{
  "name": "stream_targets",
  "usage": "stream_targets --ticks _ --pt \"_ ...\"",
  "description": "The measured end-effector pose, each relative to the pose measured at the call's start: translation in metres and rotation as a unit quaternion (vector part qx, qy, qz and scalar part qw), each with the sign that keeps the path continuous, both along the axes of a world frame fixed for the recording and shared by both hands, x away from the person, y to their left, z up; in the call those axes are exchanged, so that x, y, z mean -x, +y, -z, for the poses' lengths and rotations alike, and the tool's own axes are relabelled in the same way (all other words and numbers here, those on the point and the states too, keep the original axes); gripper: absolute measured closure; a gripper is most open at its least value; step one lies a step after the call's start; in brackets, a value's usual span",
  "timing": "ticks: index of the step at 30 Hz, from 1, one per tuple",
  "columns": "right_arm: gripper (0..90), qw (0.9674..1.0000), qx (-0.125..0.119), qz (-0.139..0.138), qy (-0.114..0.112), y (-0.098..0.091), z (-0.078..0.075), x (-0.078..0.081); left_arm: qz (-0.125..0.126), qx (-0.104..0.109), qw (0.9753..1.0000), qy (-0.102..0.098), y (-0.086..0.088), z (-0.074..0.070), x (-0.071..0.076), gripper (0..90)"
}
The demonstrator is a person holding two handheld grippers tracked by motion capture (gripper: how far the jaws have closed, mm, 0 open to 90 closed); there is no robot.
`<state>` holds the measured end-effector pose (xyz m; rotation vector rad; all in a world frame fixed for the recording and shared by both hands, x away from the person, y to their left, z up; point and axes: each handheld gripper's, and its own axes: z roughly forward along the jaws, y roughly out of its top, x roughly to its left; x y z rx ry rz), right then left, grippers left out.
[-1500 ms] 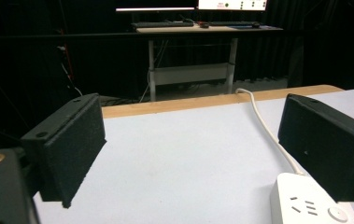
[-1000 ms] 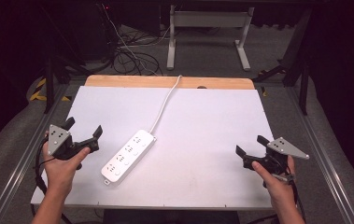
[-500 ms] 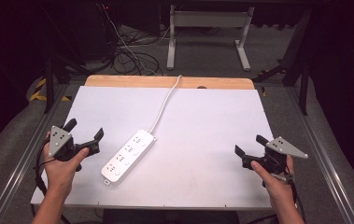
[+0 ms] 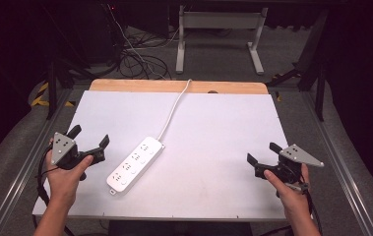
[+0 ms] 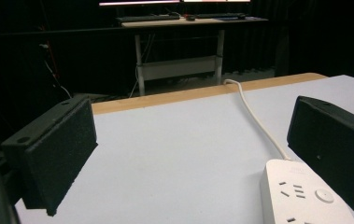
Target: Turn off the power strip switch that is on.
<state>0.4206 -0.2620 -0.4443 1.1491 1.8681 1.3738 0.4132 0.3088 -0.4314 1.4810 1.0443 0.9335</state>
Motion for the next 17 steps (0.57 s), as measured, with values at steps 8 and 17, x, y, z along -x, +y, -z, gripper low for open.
stream_targets --ticks 8,17 --pt "7.1 1.0000 0.000 0.001 0.000 -0.0006 0.0001 0.0003 0.001 0.000 1.0000 0.002 -0.0006 0.0005 -0.0006 2.3" --pt "7.1 1.0000 0.000 0.001 0.001 -0.0012 0.0004 0.0003 0.003 -0.002 1.0000 0.005 -0.0009 0.0010 -0.0017 2.8"
